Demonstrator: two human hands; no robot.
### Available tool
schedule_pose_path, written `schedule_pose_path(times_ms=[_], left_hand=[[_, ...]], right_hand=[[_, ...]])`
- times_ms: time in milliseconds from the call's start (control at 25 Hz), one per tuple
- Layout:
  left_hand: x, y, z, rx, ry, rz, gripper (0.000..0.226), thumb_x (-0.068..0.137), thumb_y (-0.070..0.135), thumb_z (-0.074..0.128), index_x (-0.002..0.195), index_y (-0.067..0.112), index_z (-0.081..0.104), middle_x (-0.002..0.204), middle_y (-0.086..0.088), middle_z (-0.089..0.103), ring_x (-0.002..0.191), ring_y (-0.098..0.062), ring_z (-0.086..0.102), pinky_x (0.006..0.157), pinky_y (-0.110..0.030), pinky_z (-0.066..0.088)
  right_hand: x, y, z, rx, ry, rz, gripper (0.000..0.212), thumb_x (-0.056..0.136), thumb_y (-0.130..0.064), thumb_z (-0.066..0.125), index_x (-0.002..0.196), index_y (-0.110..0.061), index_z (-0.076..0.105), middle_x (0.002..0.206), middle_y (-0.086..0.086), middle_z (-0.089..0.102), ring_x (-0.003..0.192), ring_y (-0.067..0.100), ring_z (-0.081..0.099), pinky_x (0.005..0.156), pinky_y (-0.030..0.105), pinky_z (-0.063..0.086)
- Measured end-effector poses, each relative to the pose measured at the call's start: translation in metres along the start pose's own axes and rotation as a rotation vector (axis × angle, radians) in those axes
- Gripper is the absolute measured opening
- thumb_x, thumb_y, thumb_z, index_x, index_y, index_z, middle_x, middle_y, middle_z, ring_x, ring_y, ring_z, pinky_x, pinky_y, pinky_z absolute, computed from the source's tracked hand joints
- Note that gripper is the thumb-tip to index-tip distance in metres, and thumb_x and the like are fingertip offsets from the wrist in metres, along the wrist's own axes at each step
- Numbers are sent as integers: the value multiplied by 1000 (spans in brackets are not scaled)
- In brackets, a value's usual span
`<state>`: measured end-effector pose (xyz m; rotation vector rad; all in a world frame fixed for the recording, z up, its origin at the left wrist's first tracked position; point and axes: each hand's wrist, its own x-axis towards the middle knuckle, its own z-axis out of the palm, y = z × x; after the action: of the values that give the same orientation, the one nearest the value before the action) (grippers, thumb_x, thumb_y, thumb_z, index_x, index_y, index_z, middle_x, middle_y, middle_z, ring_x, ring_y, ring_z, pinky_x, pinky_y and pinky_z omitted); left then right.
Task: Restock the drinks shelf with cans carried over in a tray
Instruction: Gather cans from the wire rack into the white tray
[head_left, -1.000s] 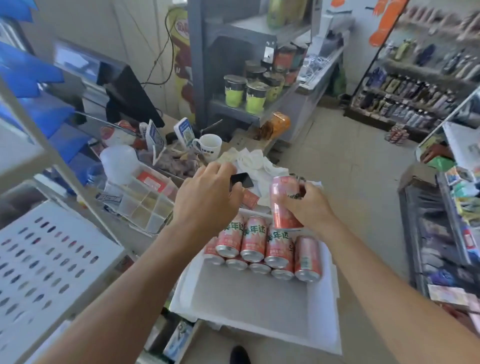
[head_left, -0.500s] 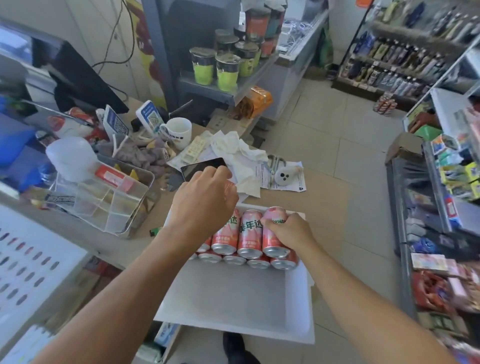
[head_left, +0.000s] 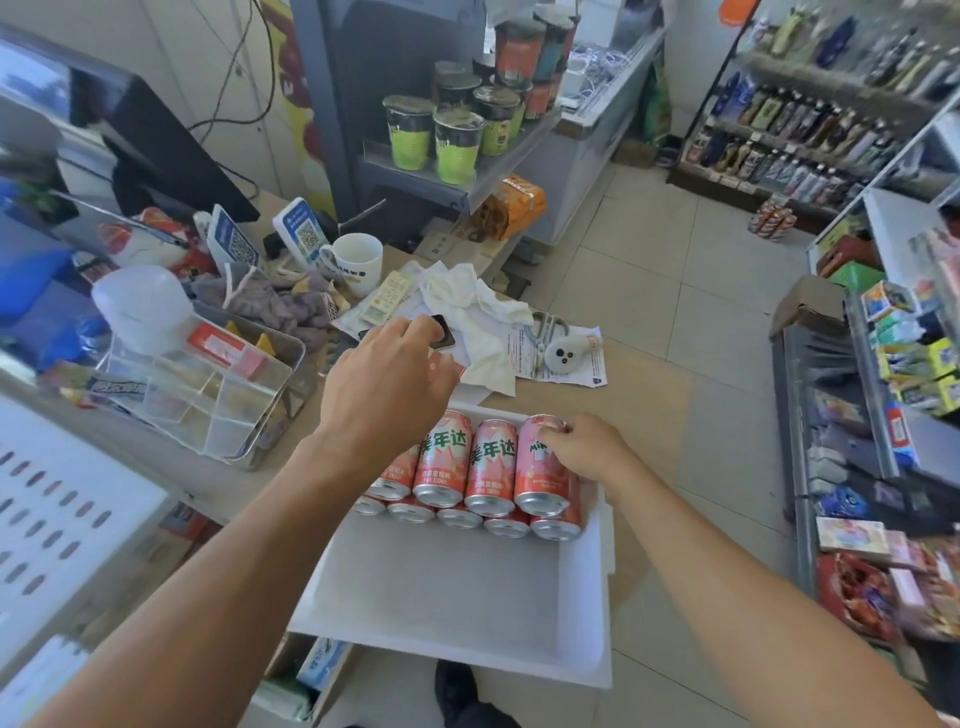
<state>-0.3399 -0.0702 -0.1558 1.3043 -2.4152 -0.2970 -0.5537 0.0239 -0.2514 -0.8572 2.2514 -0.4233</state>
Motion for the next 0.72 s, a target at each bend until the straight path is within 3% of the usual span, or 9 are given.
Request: schedule_pose_path(times_ms=[160,280,400,520,600,720], left_hand=[[1,-9,-1,19,24,-38,33,95,41,47,123,25,53,116,4,61,102,-18,58,78,-41,54],[0,-17,-3,35,38,-76,31,94,43,47,121,27,52,114,5,62,98,-17,59,76,-43,56],[-3,-25,-9,48,49,-122,31,95,43,47,121,26,53,114,4,61,97,-17,58,76,-42,56],[-6,-32,-26,57,93,-170,32,96,40,48,122,23,55,112,2,62,90,-12,53,71,-33,52],[-8,-39,-43,58,132,-207,31,96,39,49,121,23,56,112,2,62,88,-10,50,66,-29,46],[-13,-56,-68,80,205,-269,28,96,38,48,118,22,57,108,1,62,84,-12,50,65,-29,42]], right_hand=[[-2,-10,-1,-94,48,-52,39,88,-44,54,104,-8,58,101,8,65,90,27,62,70,33,49],[-6,-30,-3,-193,94,-168,39,91,-47,54,103,-10,52,97,6,59,90,28,60,68,35,46],[-12,-54,-3,-299,111,-268,38,91,-47,53,103,-11,54,102,7,60,90,26,58,73,37,50],[-23,-86,-5,-338,126,-401,50,92,-50,51,127,-14,50,123,7,54,108,25,54,84,38,49],[-34,-115,-7,-330,168,-548,54,94,-50,49,137,-18,45,133,5,49,120,24,48,90,39,45],[-55,-161,-7,-334,219,-798,53,95,-50,49,139,-21,43,134,1,50,123,20,45,94,38,44]])
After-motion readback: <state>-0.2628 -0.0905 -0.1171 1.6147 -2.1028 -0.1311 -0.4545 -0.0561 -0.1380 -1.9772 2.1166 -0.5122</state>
